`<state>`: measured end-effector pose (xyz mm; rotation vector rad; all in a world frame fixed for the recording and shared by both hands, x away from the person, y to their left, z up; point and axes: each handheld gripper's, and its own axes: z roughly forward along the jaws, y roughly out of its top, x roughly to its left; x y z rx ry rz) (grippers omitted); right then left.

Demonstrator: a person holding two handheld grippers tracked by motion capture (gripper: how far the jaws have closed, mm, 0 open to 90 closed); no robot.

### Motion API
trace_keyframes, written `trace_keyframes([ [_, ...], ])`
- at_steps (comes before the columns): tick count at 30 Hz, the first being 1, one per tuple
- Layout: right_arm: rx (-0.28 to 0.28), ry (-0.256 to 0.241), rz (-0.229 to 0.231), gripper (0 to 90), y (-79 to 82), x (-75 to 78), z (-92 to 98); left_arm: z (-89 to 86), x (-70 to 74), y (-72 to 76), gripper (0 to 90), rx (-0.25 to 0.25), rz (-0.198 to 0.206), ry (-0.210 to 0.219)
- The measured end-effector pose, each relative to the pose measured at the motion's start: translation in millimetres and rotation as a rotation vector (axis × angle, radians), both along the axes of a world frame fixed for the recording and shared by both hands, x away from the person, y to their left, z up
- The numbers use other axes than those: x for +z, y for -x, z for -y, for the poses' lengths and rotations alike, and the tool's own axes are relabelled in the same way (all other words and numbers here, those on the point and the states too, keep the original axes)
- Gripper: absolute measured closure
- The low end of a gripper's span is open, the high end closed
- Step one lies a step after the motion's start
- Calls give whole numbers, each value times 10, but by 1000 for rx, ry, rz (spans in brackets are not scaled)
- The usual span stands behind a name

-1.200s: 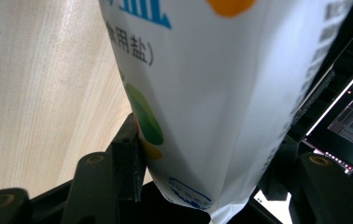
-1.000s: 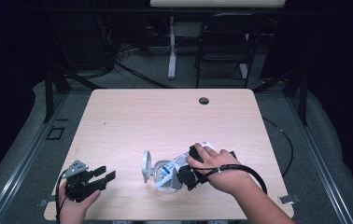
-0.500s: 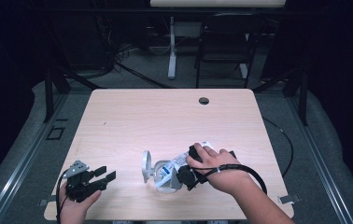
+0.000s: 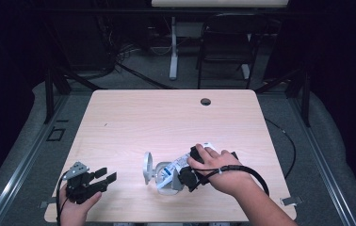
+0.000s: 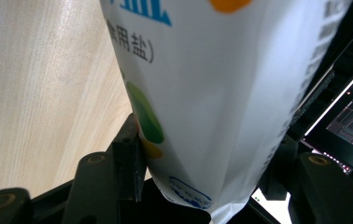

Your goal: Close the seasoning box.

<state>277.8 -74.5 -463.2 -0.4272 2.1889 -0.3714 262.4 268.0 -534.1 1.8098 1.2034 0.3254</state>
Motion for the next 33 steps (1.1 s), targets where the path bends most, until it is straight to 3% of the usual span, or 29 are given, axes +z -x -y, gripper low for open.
trace_keyframes([
  [33,-2,1,1,458,-24,0,-5,1,-8,-1,487,1,-1,-4],
])
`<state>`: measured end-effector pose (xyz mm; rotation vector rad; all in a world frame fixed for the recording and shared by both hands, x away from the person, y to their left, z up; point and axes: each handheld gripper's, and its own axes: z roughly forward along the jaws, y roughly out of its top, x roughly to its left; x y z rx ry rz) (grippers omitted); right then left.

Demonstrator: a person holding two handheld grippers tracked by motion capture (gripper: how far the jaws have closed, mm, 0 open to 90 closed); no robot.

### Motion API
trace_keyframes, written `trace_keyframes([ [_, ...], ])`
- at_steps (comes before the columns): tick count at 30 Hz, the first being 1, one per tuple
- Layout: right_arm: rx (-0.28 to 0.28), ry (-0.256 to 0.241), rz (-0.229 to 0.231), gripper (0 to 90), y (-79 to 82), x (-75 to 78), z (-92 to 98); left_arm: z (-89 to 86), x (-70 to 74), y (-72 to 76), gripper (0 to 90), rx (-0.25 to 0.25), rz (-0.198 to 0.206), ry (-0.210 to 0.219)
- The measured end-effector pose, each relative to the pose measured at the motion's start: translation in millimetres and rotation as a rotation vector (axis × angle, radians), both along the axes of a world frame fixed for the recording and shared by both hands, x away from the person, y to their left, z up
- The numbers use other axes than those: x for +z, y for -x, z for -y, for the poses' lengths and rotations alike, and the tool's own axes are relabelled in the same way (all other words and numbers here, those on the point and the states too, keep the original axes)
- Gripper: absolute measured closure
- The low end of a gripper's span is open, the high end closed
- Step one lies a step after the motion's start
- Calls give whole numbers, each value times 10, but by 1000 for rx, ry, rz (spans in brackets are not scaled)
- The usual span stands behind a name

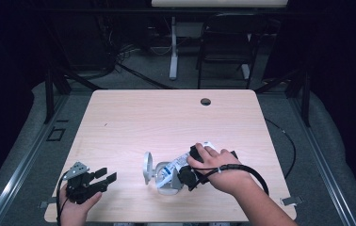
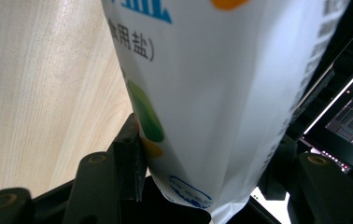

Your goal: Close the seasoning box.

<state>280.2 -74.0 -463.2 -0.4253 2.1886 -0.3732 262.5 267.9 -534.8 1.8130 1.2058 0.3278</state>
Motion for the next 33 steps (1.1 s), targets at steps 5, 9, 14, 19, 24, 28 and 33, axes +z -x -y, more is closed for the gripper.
trace_keyframes([
  [5,0,1,2,458,0,1,-1,-3,-3,2,487,1,0,5],
  [9,0,2,3,458,2,2,-1,-1,-1,3,487,1,-1,0],
  [14,0,4,4,459,3,4,-2,-3,0,5,486,2,-1,1],
  [19,-1,4,1,459,1,3,-2,-5,-1,3,486,-4,-8,-2],
  [24,0,7,3,459,4,6,-4,0,-4,2,486,2,-2,1],
  [28,-1,31,17,460,13,22,-17,-3,-6,2,486,3,0,5],
  [33,0,23,11,460,8,15,-11,-3,-5,2,486,2,1,7],
])
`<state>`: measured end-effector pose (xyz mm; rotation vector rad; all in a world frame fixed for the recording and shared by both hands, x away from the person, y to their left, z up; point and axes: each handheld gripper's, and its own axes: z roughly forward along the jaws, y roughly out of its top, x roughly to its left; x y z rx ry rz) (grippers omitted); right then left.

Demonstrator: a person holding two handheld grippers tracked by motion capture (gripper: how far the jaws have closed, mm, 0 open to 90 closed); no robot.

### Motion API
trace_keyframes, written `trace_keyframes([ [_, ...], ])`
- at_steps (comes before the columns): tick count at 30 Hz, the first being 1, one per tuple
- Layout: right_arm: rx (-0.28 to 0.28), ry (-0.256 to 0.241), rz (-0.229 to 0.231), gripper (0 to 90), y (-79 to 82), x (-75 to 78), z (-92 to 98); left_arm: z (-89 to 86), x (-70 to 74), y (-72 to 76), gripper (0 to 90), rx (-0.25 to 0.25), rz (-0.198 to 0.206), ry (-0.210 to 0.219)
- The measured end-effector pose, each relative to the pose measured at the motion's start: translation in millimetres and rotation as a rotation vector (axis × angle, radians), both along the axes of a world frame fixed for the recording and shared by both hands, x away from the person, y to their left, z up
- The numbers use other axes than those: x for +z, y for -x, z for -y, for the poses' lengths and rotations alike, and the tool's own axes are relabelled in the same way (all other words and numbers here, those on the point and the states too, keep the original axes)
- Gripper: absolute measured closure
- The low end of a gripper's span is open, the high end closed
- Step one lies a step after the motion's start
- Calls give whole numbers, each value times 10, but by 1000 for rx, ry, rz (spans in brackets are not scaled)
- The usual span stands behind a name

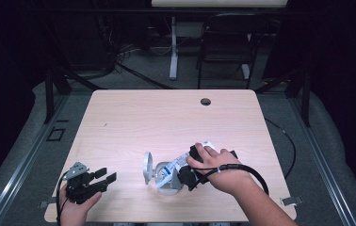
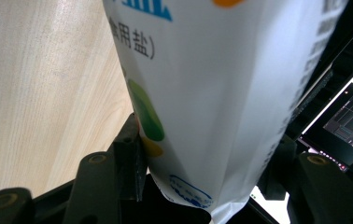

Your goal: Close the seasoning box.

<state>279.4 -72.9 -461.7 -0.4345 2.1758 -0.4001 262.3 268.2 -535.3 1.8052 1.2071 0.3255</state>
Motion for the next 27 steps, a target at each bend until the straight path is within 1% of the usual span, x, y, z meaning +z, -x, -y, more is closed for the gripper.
trace_keyframes([
  [1,4,-16,-7,460,-4,-5,8,0,0,0,486,0,0,0],
  [3,4,-11,-4,460,-2,-2,5,-3,1,0,486,-1,-1,0],
  [4,2,13,8,461,5,12,-9,-6,3,0,486,0,-3,-3],
  [8,2,15,9,462,5,16,-11,-10,4,-1,486,-2,-4,-3],
  [13,2,15,10,462,8,16,-11,-11,5,-1,486,-3,-4,-3],
  [14,4,0,4,462,4,9,-3,-11,5,-1,486,-3,-4,-3],
  [15,5,-2,0,462,2,7,-1,-11,5,-1,486,-3,-4,-3],
  [27,6,0,2,466,6,11,-4,-11,8,0,486,-2,-2,-2],
])
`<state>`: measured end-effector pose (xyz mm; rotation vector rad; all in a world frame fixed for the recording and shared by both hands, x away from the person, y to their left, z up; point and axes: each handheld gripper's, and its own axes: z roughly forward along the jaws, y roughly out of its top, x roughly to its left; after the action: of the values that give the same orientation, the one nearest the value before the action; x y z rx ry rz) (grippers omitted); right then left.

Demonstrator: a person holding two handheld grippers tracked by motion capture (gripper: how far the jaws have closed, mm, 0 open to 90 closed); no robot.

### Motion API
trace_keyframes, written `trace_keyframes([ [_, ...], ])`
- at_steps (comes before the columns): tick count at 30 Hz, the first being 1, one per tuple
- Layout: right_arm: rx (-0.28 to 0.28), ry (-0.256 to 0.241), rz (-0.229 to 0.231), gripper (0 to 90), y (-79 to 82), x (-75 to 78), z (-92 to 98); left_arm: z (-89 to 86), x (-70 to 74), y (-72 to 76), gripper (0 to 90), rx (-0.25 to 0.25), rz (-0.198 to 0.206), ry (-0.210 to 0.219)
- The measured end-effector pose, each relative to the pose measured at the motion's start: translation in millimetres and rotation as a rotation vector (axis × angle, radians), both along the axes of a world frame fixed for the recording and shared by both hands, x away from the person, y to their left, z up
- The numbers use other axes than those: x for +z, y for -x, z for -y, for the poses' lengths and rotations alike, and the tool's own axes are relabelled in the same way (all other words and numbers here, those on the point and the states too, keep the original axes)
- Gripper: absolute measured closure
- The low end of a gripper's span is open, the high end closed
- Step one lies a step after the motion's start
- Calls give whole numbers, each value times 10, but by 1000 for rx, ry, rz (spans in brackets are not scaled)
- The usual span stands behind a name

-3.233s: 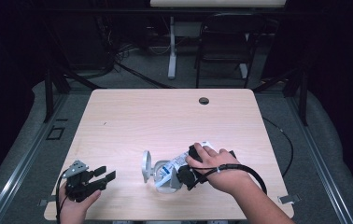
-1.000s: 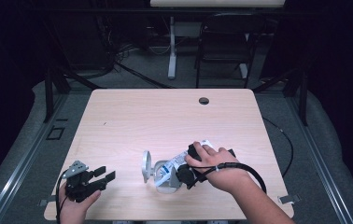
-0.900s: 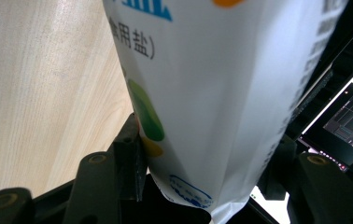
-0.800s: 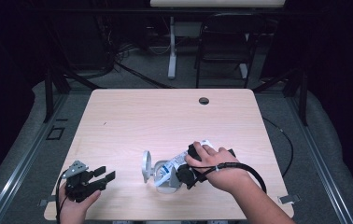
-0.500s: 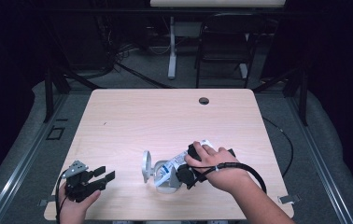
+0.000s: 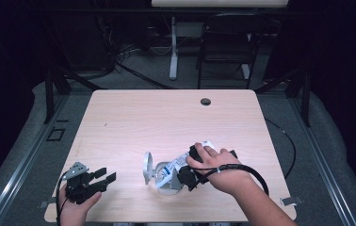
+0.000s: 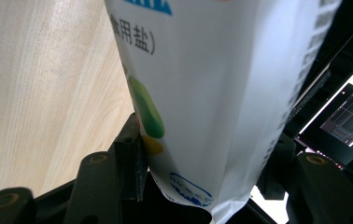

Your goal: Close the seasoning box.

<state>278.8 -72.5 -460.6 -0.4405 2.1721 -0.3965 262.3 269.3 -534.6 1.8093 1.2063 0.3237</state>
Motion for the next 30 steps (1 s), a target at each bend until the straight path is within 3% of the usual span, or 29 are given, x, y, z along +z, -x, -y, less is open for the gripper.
trace_keyframes([
  [30,3,7,7,479,5,-1,-7,0,2,-5,486,-1,0,2],
])
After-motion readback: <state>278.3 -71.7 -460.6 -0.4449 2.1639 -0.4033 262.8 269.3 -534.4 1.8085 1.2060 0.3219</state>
